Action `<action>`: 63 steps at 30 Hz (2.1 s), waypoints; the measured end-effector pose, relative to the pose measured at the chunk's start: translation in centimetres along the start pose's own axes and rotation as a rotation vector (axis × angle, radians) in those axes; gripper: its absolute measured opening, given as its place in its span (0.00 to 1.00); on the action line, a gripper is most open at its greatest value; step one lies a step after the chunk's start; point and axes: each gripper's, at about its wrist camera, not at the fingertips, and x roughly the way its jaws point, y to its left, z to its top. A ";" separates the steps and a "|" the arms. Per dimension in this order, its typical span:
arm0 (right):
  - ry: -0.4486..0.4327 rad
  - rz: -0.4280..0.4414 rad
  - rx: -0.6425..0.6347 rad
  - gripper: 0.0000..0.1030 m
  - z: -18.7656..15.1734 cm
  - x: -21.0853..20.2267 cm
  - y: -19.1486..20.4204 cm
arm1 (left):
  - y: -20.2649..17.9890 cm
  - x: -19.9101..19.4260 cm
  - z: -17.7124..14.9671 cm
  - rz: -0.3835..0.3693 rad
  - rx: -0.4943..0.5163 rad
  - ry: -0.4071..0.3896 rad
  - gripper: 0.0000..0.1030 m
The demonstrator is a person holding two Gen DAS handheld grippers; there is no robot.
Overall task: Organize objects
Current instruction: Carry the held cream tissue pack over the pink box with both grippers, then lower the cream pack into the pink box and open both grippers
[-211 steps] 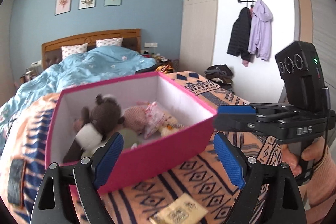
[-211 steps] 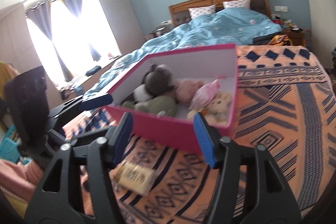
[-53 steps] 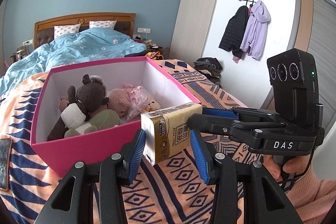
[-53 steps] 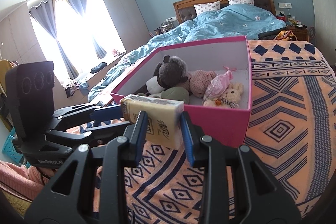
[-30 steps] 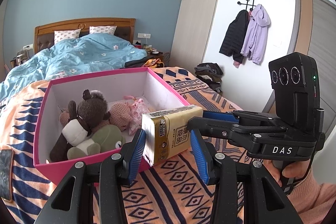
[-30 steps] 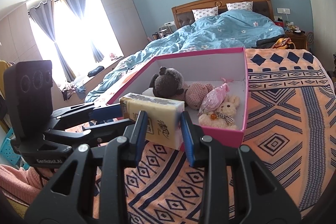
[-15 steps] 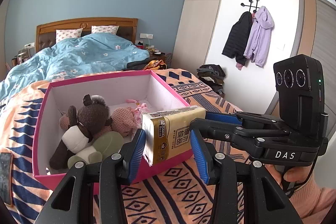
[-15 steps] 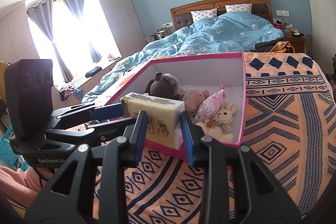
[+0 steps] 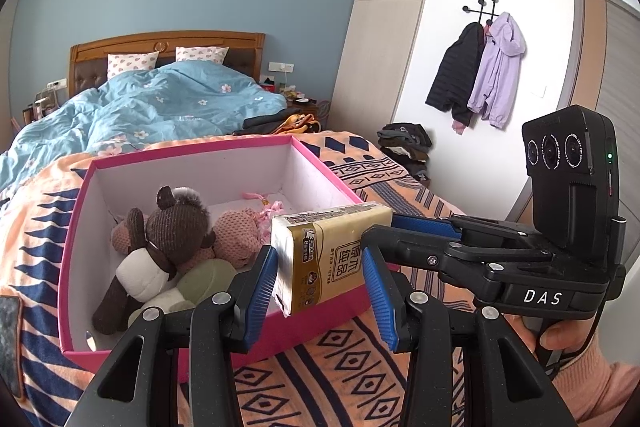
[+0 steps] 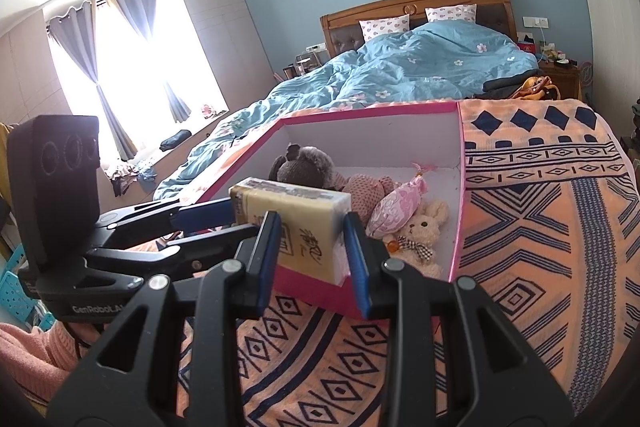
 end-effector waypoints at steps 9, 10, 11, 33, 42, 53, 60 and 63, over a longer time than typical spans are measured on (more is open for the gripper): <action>0.009 -0.007 0.014 0.35 0.4 0.9 -0.7 | 0.5 1.1 0.5 0.009 -0.011 0.007 0.43; 0.011 -0.009 0.015 0.35 0.4 1.0 -0.8 | 0.6 1.3 0.5 0.011 -0.012 0.010 0.43; 0.013 -0.010 0.017 0.35 0.5 1.1 -0.8 | 0.6 1.3 0.5 0.013 -0.012 0.011 0.43; 0.102 -0.105 -0.004 0.34 -0.1 5.7 -1.3 | 3.6 4.5 -1.0 0.032 -0.091 0.102 0.47; 0.006 -0.133 -0.033 0.63 -0.6 2.9 -0.1 | 2.5 1.1 -2.2 0.118 -0.037 -0.021 0.87; -0.047 -0.180 -0.120 0.98 -5.1 0.2 3.3 | 2.0 -2.9 -6.3 0.274 -0.070 -0.100 1.00; -0.008 -0.181 -0.102 0.98 -7.2 0.5 3.6 | 1.8 -3.4 -8.6 0.298 -0.084 -0.057 1.00; -0.001 -0.179 -0.079 0.98 -7.7 0.5 3.3 | 1.8 -3.5 -9.4 0.300 -0.108 -0.039 1.00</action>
